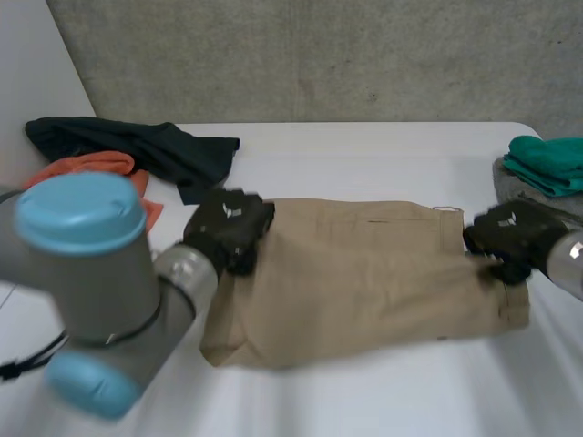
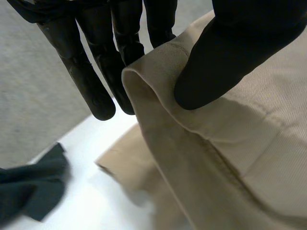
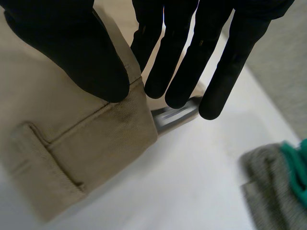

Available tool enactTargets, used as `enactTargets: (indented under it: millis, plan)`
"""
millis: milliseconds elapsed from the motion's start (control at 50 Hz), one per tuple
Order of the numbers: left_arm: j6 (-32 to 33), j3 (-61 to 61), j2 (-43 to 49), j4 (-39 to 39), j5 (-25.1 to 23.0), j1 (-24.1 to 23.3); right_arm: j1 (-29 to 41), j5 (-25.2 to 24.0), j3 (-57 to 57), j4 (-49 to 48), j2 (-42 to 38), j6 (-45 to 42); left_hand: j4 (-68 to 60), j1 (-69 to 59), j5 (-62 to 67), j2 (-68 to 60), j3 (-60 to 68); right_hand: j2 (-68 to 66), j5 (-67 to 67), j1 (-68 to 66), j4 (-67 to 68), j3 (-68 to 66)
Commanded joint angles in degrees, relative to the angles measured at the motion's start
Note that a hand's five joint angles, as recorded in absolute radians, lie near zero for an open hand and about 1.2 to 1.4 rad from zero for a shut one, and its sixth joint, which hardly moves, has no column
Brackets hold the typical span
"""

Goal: Fold the laundry.

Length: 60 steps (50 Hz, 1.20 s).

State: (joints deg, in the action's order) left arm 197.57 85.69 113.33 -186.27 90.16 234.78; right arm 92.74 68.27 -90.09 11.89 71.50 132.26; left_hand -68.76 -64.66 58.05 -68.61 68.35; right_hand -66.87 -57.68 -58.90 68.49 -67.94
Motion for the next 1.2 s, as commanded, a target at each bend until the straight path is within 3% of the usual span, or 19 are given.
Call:
enactTargets:
  millis: [20,200,380,400,420,460,480,680,780,860,960,1200]
  plan:
    - [6.2,-16.1,14.4,-1.0,0.5,3.0,6.9,8.2,12.2,-7.9,-11.5,2.2,-11.2,-15.3,12.0,-11.4,11.7,-13.1,-12.3,-21.1,11.5,-12.1]
    - [6.8,-34.7,30.4,-1.3,3.1,5.8,10.2,11.5,25.1,-20.1,-26.2,2.5,-11.2,-15.3,12.0,-11.4,11.7,-13.1,-12.3,-21.1,11.5,-12.1]
    - [6.9,-41.5,37.2,-12.1,3.5,6.0,11.7,13.7,31.8,-31.7,-35.5,4.1,-8.9,-13.0,9.6,-9.1,9.3,-13.1,-12.3,-21.1,11.5,-12.1]
    - [6.9,-41.5,37.1,-12.6,3.4,6.1,11.9,13.6,32.1,-32.2,-36.2,4.6,-0.1,-4.2,0.8,-0.2,0.5,-0.2,0.6,-8.2,-1.4,0.9]
    - [6.9,-41.0,37.1,-13.8,3.2,6.4,12.2,13.7,32.0,-32.4,-36.4,4.7,26.6,22.5,-25.9,26.5,-26.2,13.3,14.1,5.3,-14.9,14.3]
    - [6.8,-40.4,37.0,-13.9,3.0,6.2,12.4,14.2,32.1,-32.4,-36.8,4.9,54.4,50.3,-53.7,54.2,-54.0,54.0,54.9,46.1,-55.7,55.1]
    - [6.9,-39.9,36.9,-14.0,2.7,6.1,12.6,14.3,31.8,-32.2,-36.8,4.9,58.8,54.7,-58.0,58.6,-58.3,56.9,57.7,48.9,-58.5,57.9]
    - [6.4,-31.8,25.8,-13.9,3.3,5.9,11.1,14.6,26.0,-31.0,-26.8,14.8,57.0,52.9,-56.3,56.9,-56.6,56.9,57.7,48.9,-58.5,57.9]
    - [6.3,-24.0,17.6,-12.8,2.6,4.6,10.4,12.8,20.2,-20.9,-16.9,16.5,55.7,51.6,-55.0,55.5,-55.3,56.9,57.7,48.9,-58.5,57.9]
    - [6.2,-19.2,13.9,-12.2,-1.7,2.7,10.2,11.5,15.8,-12.6,-13.8,15.8,52.3,48.2,-51.6,52.2,-51.9,52.8,53.6,44.8,-54.4,53.9]
    - [6.5,-16.6,14.3,-11.4,-5.9,1.8,7.4,10.6,9.1,-8.4,-12.4,15.8,48.6,44.5,-47.9,48.5,-48.2,47.7,48.5,39.7,-49.3,48.8]
    - [6.9,-18.5,22.9,-11.5,-3.9,2.3,2.6,5.1,-3.8,-20.3,-8.9,15.1,45.1,41.0,-44.4,44.9,-44.7,34.4,35.2,26.5,-36.0,35.5]
